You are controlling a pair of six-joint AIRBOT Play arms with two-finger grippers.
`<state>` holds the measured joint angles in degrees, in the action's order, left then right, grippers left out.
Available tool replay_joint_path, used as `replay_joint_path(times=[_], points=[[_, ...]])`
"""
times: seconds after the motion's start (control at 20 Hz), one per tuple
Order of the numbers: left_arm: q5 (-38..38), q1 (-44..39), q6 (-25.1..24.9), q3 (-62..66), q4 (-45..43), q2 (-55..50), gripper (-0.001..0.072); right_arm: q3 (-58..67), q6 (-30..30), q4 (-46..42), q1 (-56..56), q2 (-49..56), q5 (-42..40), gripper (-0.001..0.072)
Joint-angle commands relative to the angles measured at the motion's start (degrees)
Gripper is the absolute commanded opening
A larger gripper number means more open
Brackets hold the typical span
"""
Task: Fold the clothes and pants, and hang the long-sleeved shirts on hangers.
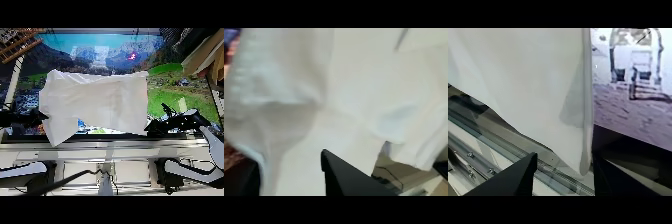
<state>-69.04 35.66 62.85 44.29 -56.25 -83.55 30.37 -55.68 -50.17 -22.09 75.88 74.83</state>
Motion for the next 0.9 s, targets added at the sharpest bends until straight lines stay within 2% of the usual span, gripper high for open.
replay_joint_path(times=[0.0, 0.1, 0.15, 0.2, 0.25, 0.45, 0.65, 0.75, 0.85], points=[[5.97, -1.38, -0.31, -1.55, -7.41, 0.20, 0.0252, -1.51, 2.49, 0.22, 0.00, 0.02, -0.87, 0.0355], [6.03, -1.27, -0.31, -1.57, -5.99, 0.20, 0.0107, -1.75, 3.96, 2.75, 0.28, 0.04, -0.96, 0.0312], [5.84, -1.27, -0.31, -1.55, -5.73, 0.20, 0.0003, -1.75, 3.96, 3.04, 1.09, 0.04, -0.98, 0.0194], [5.64, -1.27, -0.31, -1.55, -5.64, 0.20, 0.0006, -1.75, 3.91, 3.13, 2.08, 0.04, -0.98, 0.0086], [5.18, -1.27, -0.33, -1.55, -5.64, 0.20, 0.0006, -1.73, 3.91, 3.23, 3.13, 0.02, -0.96, 0.0014], [1.36, 0.28, -0.31, 0.11, -4.11, 2.36, 0.0006, -0.98, 3.93, 5.03, 3.98, -1.42, 0.61, 0.0011], [-9.97, 1.90, -0.26, 10.78, 1.62, 7.50, 0.0006, 8.81, 1.25, 6.25, 3.98, -10.54, 5.62, 0.0011], [-16.48, 3.13, -0.28, 18.08, 11.67, 10.47, 0.0006, 17.97, -1.70, 6.93, 3.98, -17.25, 5.11, 0.0012], [-19.45, 4.96, -0.26, 25.03, 28.55, 13.79, 0.0006, 29.14, -4.57, 6.27, 3.98, -23.43, 2.71, 0.0012]])
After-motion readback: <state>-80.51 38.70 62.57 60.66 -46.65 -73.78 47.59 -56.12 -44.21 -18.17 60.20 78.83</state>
